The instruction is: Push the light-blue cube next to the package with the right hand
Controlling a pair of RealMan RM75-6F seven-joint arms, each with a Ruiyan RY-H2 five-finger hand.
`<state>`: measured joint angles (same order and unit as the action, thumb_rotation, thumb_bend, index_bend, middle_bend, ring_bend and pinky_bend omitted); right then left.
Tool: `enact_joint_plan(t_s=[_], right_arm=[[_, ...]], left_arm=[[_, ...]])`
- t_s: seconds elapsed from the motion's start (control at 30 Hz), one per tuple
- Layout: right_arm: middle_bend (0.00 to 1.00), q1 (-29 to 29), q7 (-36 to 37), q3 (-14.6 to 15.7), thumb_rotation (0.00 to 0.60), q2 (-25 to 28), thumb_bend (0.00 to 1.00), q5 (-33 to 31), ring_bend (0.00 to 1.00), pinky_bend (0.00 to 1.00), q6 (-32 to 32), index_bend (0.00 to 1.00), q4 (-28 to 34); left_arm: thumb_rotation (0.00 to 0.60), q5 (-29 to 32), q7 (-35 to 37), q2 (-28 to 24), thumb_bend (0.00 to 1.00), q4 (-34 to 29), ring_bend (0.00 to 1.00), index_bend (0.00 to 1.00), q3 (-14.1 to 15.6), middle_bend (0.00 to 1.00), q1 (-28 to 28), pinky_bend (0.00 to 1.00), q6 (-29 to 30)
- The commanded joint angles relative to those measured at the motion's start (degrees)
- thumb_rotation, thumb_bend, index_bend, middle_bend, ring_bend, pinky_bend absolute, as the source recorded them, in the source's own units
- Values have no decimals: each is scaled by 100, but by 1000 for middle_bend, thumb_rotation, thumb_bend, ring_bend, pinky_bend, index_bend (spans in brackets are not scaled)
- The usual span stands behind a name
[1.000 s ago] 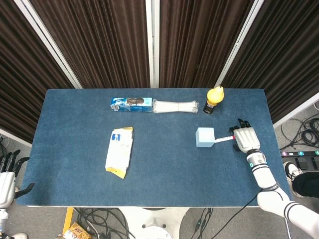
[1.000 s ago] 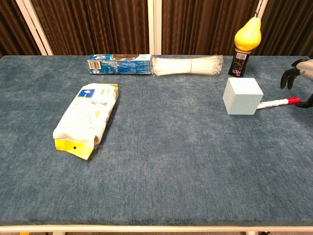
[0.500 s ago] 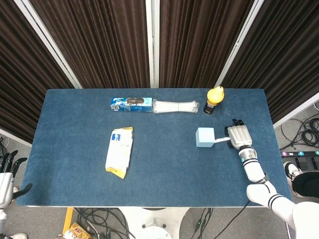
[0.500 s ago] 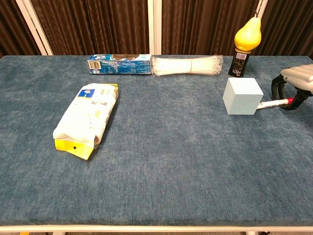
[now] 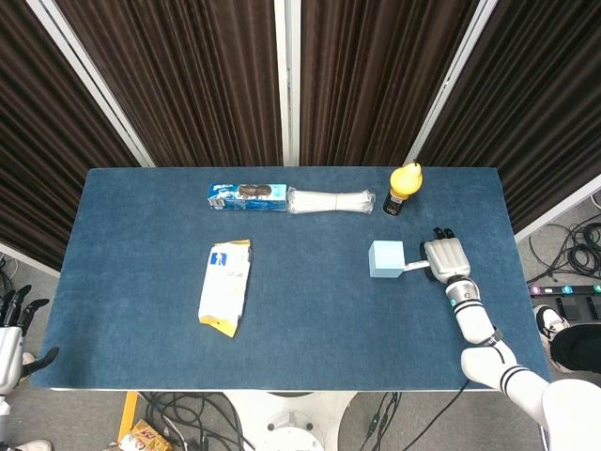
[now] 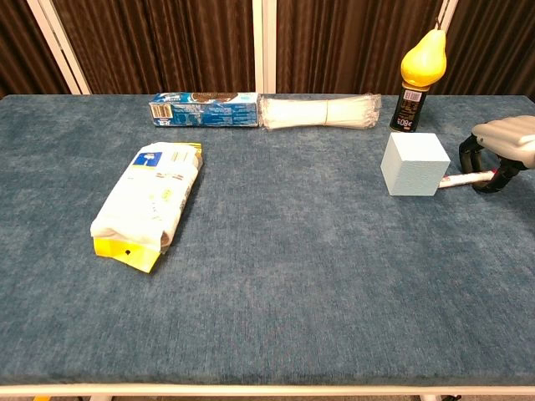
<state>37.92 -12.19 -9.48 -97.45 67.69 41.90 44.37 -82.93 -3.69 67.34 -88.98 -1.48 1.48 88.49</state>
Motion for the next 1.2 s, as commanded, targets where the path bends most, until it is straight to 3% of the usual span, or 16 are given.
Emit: enact_joint_plan(t_s=[0.03, 0.23, 0.6, 0.9, 1.2], right_arm=[[490, 6, 6, -1, 600, -2, 351, 10, 136, 160, 13, 573, -6], [530, -26, 37, 5, 600, 116, 462, 51, 168, 177, 101, 633, 78], [546, -129, 159, -26, 600, 611, 484, 25, 177, 186, 169, 657, 500], [558, 178, 134, -175, 600, 283, 496, -46, 193, 190, 41, 676, 482], [564, 571, -46, -318, 600, -168, 505, -35, 193, 190, 83, 679, 840]], left_arm=[[600, 1, 15, 5, 206, 16, 73, 293, -1, 176, 7, 90, 6], [600, -10, 2, 10, 205, 17, 72, 293, -7, 176, -1, 90, -2], [600, -67, -124, -17, 206, -84, 73, 293, -27, 176, -51, 90, -10], [600, -31, -120, -44, 206, -108, 73, 293, -18, 176, -20, 90, -3], [600, -38, -59, -51, 206, -71, 73, 293, -6, 176, 32, 90, 61]])
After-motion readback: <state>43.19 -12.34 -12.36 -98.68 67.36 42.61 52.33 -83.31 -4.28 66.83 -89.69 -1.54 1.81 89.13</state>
